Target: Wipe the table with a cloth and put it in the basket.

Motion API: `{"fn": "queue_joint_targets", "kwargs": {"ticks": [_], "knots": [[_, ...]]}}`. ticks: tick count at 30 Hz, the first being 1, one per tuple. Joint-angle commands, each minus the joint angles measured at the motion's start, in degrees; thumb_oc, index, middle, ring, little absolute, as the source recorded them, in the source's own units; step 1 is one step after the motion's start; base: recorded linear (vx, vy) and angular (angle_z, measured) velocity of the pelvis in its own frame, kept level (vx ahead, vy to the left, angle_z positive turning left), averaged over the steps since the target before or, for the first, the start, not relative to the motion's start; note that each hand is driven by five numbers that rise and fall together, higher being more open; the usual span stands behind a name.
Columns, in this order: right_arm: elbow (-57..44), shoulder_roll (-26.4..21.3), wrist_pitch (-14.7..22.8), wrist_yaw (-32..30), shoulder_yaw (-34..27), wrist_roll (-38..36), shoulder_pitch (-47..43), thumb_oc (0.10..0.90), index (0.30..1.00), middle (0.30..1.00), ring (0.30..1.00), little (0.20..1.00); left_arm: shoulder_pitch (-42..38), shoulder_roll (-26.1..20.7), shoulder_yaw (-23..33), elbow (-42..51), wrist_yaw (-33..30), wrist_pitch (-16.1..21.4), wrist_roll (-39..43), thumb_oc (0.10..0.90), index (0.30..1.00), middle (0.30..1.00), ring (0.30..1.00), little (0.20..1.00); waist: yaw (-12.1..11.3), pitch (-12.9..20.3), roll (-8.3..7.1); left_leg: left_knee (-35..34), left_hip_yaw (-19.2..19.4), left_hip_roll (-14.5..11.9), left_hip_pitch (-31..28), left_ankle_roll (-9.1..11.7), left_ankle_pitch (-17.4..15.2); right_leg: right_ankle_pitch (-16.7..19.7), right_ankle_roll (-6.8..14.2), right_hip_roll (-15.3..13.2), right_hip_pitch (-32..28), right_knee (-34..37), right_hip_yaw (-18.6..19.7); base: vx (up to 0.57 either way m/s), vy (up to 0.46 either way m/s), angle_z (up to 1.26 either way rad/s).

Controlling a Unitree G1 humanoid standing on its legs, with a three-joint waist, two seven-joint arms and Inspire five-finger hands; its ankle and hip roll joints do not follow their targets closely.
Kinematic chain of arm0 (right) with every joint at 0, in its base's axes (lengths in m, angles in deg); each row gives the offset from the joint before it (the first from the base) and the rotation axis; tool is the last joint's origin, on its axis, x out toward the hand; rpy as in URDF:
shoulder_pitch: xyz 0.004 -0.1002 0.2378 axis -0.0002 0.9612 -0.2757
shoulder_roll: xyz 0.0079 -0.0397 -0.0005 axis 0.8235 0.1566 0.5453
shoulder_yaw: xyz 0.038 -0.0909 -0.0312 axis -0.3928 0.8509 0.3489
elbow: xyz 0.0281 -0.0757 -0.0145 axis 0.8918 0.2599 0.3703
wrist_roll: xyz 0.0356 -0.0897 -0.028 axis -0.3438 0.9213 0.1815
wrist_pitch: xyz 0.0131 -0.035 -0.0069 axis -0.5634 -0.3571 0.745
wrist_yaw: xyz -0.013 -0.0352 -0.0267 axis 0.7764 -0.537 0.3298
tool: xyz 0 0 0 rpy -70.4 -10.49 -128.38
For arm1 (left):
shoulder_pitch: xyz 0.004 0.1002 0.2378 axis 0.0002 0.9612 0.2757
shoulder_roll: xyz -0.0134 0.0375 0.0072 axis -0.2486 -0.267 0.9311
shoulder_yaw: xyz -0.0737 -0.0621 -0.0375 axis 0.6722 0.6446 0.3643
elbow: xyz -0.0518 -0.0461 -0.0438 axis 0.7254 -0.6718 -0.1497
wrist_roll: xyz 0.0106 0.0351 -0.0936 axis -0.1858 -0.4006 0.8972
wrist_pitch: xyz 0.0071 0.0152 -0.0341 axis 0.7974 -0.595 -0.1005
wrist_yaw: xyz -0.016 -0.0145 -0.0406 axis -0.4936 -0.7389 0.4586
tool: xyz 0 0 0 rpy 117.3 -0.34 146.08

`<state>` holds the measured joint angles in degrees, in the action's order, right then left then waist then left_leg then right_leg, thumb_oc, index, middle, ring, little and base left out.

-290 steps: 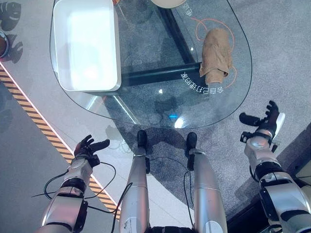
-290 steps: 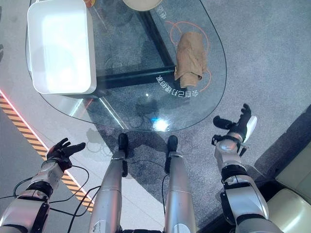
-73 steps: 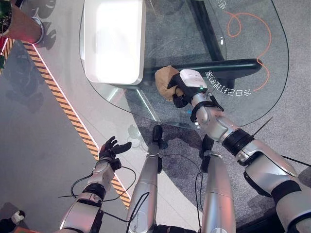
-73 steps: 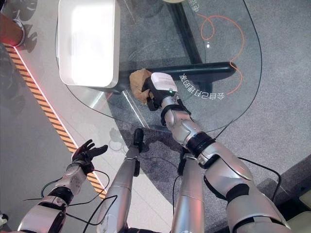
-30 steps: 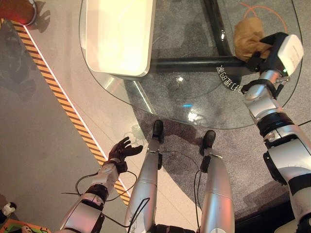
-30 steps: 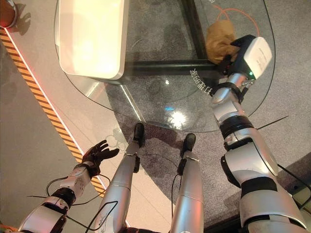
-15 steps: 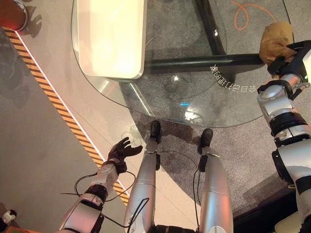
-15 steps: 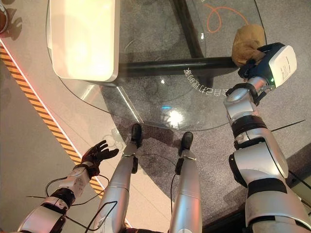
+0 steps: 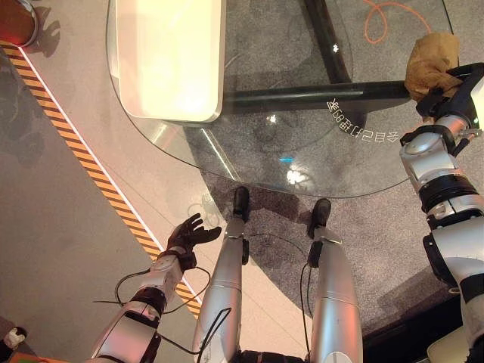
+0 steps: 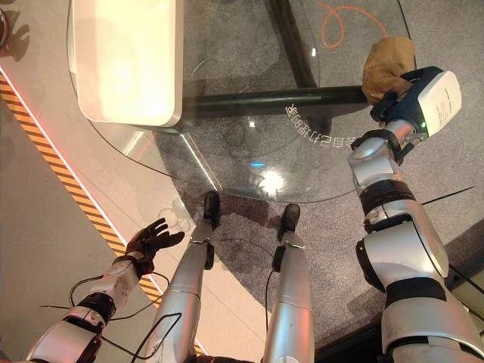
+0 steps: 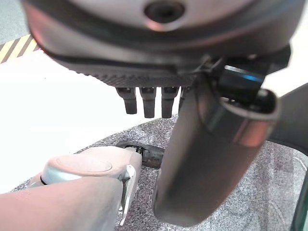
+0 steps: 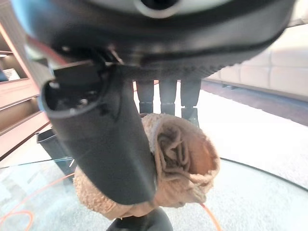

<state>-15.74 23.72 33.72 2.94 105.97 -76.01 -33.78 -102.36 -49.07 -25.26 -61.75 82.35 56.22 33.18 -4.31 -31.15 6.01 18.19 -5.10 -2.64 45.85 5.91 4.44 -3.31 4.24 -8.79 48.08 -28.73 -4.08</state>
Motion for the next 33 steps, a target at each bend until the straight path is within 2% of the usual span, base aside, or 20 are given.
{"fn": "queue_joint_targets", "kwargs": {"ticks": [1, 10, 19, 24, 33], "knots": [[-6.2, -6.0, 2.6, 0.3, 5.7, 8.6, -6.9, 0.100, 0.300, 0.300, 0.300, 0.200, 1.5, -2.4, 1.4, -2.7, 0.1, 0.5, 1.9, 0.800, 0.900, 0.900, 0.900, 0.900, -0.9, 1.4, -1.05, 2.8, 3.7, 5.6, -0.6, -5.5, -3.8, 0.9, -2.8, 5.6, -0.8, 3.3, -5.4, 0.00, 0.000, 0.00], [-10.6, -2.6, 3.5, 6.3, 11.5, 15.1, -8.2, 0.100, 0.300, 0.300, 0.300, 0.200, 1.5, -1.7, 1.1, -2.1, -0.2, 0.7, 1.1, 0.800, 0.900, 0.900, 0.900, 0.900, -1.8, 1.4, -0.79, 2.6, 3.6, 6.1, -0.9, -5.5, -3.7, 0.5, -3.1, 5.4, -1.2, 3.3, -5.9, 0.00, 0.000, 0.00], [-19.3, 0.1, 2.5, 12.7, 17.0, 21.6, -7.7, 0.100, 0.300, 0.300, 0.300, 0.200, 1.8, -1.1, 0.9, -1.5, -0.6, 1.2, 0.3, 0.800, 0.900, 0.900, 0.900, 0.900, -2.3, 1.4, -0.71, 2.2, 3.8, 6.4, -1.1, -5.4, -3.3, 0.2, -3.3, 5.4, -1.4, 3.3, -6.5, 0.00, 0.000, 0.00], [-24.2, 1.6, 3.6, 15.8, 18.2, 23.5, -6.4, 0.100, 0.300, 0.300, 0.300, 0.200, 2.3, -0.7, 1.3, -1.4, -0.8, 1.7, -0.2, 0.800, 0.900, 0.900, 0.900, 0.900, -2.4, 1.4, -0.83, 2.1, 3.8, 6.5, -1.1, -5.3, -3.2, 0.1, -3.3, 5.4, -1.4, 3.3, -6.8, 0.00, 0.000, 0.00], [-33.7, 5.2, 5.4, 25.1, 20.0, 29.0, -1.7, 0.100, 0.300, 0.300, 0.300, 0.200, 2.3, 0.3, 2.2, -1.6, -1.2, 2.4, -1.3, 0.800, 0.900, 0.900, 0.900, 0.900, -2.1, 1.4, -1.26, 1.6, 4.3, 6.4, -1.1, -5.3, -2.8, 0.1, -3.2, 5.5, -1.2, 3.5, -6.9, 0.00, 0.000, 0.00]]}}
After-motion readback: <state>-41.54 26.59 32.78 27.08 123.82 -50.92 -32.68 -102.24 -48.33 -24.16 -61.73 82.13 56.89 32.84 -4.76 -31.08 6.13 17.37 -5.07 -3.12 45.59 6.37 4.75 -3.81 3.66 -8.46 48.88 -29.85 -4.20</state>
